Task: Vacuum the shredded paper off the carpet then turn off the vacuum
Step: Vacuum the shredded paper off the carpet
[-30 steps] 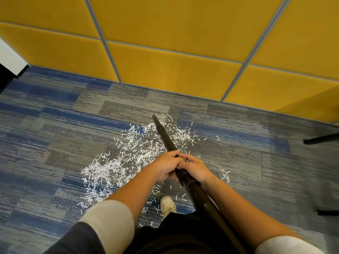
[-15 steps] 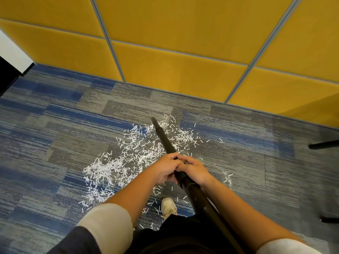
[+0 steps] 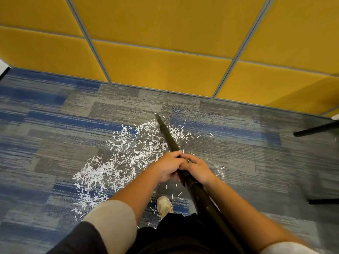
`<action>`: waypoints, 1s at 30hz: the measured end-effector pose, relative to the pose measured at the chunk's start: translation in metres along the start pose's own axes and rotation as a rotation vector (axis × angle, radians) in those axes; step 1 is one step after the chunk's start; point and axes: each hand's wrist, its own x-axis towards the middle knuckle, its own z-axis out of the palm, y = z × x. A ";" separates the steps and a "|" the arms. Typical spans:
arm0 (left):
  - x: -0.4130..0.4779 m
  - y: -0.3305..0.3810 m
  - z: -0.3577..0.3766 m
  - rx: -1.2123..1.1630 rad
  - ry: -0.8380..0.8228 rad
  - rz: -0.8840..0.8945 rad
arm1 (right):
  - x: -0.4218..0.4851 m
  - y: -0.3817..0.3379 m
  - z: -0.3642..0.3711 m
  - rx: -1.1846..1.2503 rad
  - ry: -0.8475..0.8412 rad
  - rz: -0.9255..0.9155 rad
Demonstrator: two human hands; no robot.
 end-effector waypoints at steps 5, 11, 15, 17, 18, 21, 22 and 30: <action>0.005 -0.001 0.003 0.032 0.011 -0.022 | 0.000 0.001 -0.004 0.022 -0.004 0.009; 0.001 0.005 0.000 0.028 0.017 -0.011 | -0.001 -0.005 0.001 0.025 -0.003 0.002; 0.001 0.006 -0.009 0.030 0.043 0.007 | 0.003 -0.010 0.008 0.006 -0.025 0.017; 0.002 0.005 -0.012 0.017 0.046 0.006 | 0.003 -0.012 0.011 -0.004 -0.027 0.018; 0.002 0.005 -0.013 0.013 0.046 0.005 | 0.004 -0.013 0.012 -0.010 -0.025 0.017; 0.003 0.008 -0.015 0.002 0.047 0.009 | 0.006 -0.015 0.012 -0.015 -0.031 0.025; 0.003 0.010 -0.014 -0.008 0.047 0.012 | 0.006 -0.015 0.011 -0.009 -0.037 0.029; 0.004 0.012 -0.002 0.018 0.005 -0.011 | 0.000 -0.012 0.001 0.007 -0.005 0.025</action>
